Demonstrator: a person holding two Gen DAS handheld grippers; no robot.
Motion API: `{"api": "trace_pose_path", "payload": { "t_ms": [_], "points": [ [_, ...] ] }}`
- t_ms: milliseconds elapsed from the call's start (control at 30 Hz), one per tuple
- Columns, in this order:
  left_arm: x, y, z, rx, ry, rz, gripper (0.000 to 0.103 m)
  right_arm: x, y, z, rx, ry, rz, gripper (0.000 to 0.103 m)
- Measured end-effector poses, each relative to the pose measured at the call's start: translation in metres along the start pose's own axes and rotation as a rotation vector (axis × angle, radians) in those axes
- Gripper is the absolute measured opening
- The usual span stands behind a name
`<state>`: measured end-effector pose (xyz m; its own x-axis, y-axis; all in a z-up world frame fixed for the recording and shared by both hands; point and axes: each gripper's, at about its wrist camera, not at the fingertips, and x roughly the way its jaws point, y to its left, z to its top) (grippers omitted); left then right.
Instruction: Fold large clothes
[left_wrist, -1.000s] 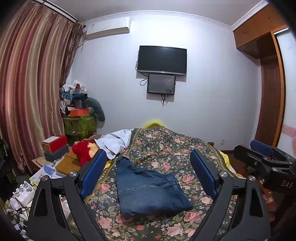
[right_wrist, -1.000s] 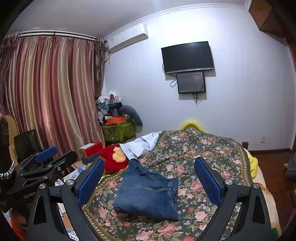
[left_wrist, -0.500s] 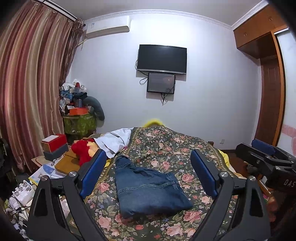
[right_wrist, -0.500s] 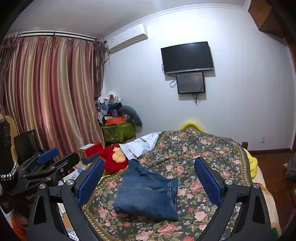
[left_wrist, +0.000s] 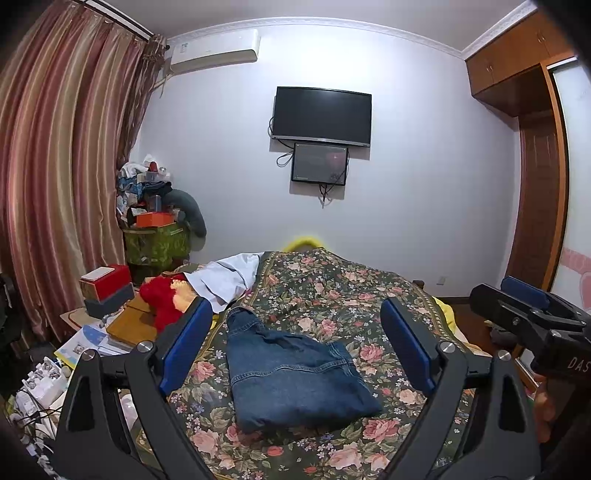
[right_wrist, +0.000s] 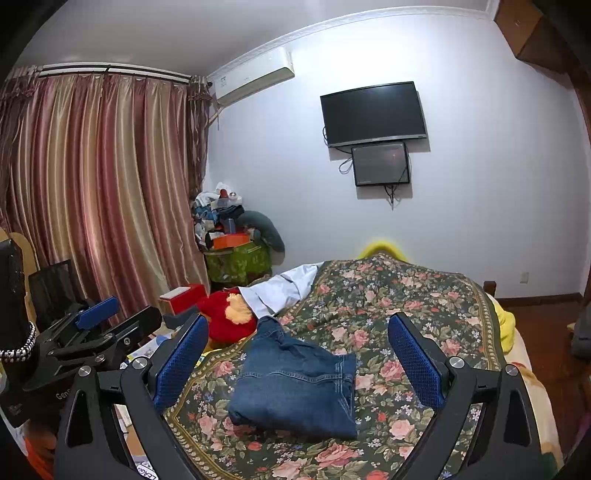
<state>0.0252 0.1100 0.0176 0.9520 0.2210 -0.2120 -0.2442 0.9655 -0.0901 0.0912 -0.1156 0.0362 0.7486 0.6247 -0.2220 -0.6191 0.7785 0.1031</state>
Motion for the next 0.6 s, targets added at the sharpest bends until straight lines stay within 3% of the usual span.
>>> {"api": "trace_pose_path", "payload": {
  "t_ms": [600],
  "points": [
    [0.0039,0.0053,-0.0026,-0.007,0.030,-0.058,0.093,-0.0009,-0.0016,-0.0004,0.004,-0.001,-0.001,0.097]
  ]
}}
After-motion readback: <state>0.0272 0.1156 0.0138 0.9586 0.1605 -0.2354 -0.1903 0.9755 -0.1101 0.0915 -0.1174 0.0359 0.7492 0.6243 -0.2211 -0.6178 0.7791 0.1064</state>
